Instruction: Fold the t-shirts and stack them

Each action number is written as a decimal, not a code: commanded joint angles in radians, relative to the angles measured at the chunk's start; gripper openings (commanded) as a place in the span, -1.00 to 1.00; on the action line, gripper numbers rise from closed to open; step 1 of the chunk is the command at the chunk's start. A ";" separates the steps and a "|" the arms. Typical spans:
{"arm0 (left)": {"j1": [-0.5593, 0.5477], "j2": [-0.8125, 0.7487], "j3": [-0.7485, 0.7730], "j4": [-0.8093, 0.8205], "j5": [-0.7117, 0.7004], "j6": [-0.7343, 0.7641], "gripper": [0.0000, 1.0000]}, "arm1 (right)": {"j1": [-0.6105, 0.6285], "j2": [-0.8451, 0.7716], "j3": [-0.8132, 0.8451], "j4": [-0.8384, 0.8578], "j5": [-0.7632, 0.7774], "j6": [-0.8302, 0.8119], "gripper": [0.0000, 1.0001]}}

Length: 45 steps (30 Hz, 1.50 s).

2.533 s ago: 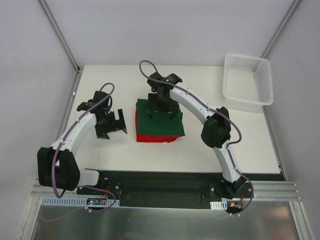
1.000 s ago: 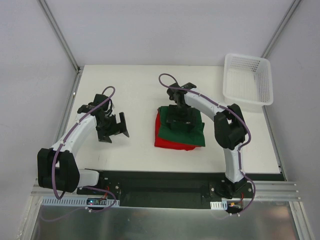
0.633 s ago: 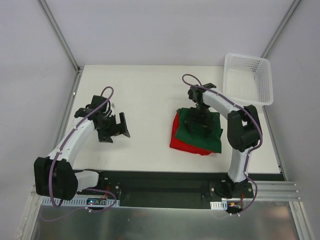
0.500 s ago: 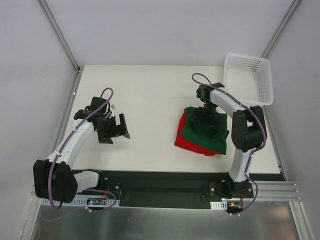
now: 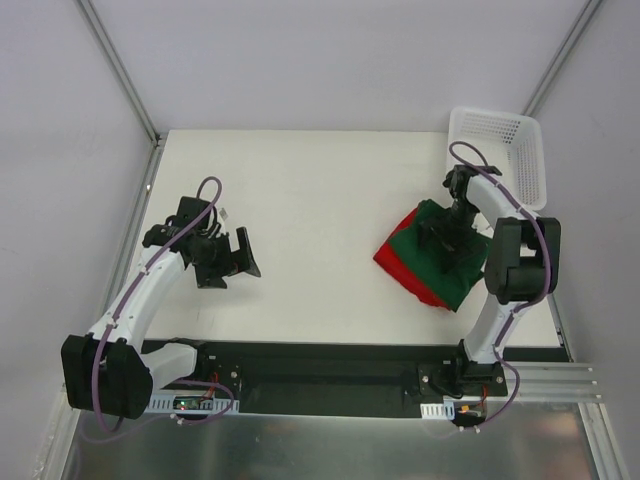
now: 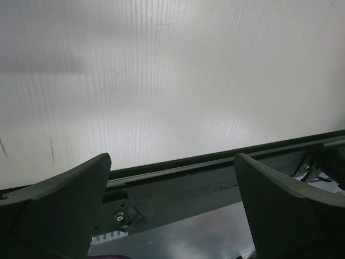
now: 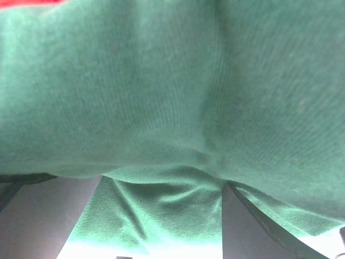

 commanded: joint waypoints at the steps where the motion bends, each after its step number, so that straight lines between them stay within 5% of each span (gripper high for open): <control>1: -0.002 -0.006 0.046 -0.015 0.001 -0.037 0.99 | -0.046 -0.047 -0.023 0.028 0.064 0.137 0.93; 14: -0.002 -0.033 0.021 0.002 -0.028 -0.080 0.99 | -0.221 -0.218 -0.201 0.064 0.065 0.264 0.92; 45: -0.002 -0.036 -0.014 0.025 -0.022 -0.077 0.99 | -0.667 -0.476 -0.408 0.089 0.104 0.254 0.93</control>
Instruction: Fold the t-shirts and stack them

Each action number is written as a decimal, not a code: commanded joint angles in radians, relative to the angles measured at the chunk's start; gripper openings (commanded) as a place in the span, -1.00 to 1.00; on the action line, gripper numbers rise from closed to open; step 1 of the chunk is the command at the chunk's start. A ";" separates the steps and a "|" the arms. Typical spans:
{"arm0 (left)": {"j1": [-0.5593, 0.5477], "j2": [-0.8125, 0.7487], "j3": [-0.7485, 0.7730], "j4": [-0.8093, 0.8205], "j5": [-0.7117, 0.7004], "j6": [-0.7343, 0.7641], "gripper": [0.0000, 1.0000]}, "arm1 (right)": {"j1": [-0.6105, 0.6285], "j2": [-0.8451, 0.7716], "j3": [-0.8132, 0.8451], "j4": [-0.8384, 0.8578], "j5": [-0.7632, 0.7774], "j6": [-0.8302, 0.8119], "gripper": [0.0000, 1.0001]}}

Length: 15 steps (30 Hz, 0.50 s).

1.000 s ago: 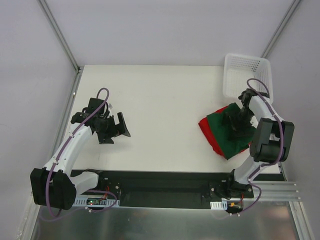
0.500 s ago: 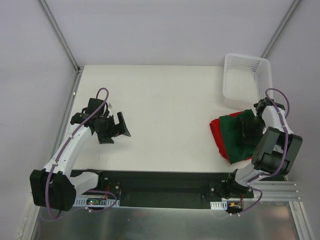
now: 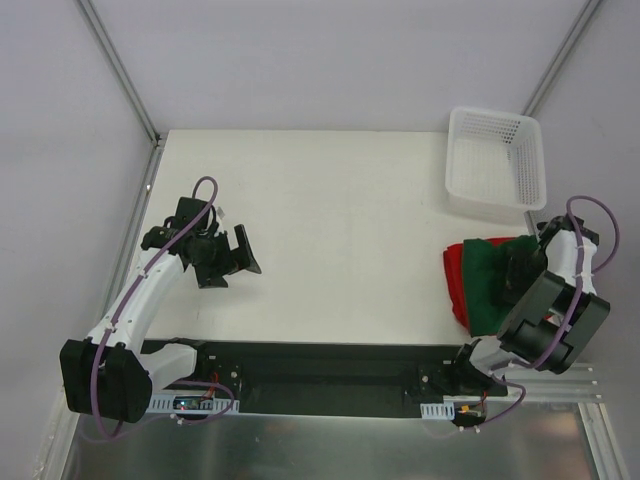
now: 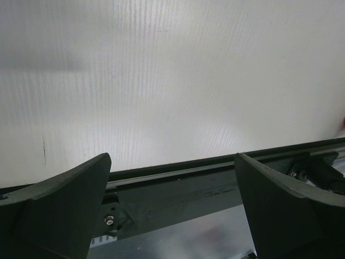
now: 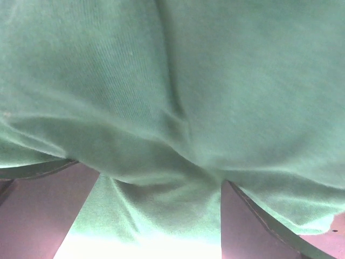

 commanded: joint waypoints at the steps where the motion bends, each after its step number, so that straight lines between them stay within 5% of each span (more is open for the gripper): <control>1: -0.002 -0.016 -0.012 0.009 -0.014 -0.011 0.99 | -0.062 -0.080 -0.024 -0.043 0.073 0.023 0.93; 15: -0.002 -0.016 -0.019 0.014 0.003 -0.005 0.99 | -0.109 -0.175 -0.159 -0.012 0.006 0.141 0.93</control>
